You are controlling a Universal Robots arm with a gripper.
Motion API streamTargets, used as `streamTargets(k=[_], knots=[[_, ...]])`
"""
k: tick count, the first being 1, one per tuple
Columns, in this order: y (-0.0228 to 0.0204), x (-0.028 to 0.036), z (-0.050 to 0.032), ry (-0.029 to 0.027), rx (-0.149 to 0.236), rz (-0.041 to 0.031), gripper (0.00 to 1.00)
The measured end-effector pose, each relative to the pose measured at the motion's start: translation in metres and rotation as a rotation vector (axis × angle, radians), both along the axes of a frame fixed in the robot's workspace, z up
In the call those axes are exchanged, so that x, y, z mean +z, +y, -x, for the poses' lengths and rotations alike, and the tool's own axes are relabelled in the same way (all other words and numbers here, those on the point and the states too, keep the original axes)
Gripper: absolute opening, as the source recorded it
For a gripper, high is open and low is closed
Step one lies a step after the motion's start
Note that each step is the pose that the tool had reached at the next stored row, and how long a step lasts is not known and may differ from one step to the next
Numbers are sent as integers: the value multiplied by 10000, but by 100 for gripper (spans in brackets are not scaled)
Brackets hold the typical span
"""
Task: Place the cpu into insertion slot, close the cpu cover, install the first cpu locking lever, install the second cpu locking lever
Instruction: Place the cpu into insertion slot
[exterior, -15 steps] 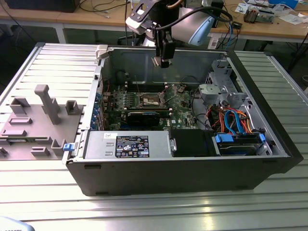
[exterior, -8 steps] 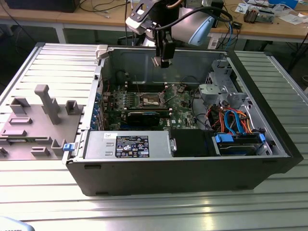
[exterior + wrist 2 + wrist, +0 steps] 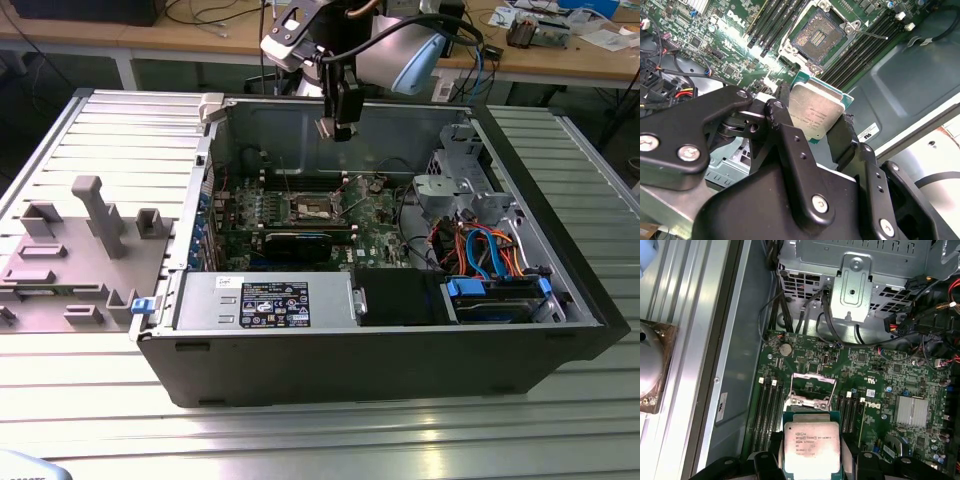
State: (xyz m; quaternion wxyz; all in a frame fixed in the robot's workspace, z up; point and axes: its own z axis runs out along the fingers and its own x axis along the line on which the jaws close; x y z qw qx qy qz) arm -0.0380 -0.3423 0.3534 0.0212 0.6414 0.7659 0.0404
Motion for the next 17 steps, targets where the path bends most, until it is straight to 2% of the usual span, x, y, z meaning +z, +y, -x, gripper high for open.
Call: streamTargets(k=[17], knots=[[0, -4, 0, 0, -181, 0, 55]])
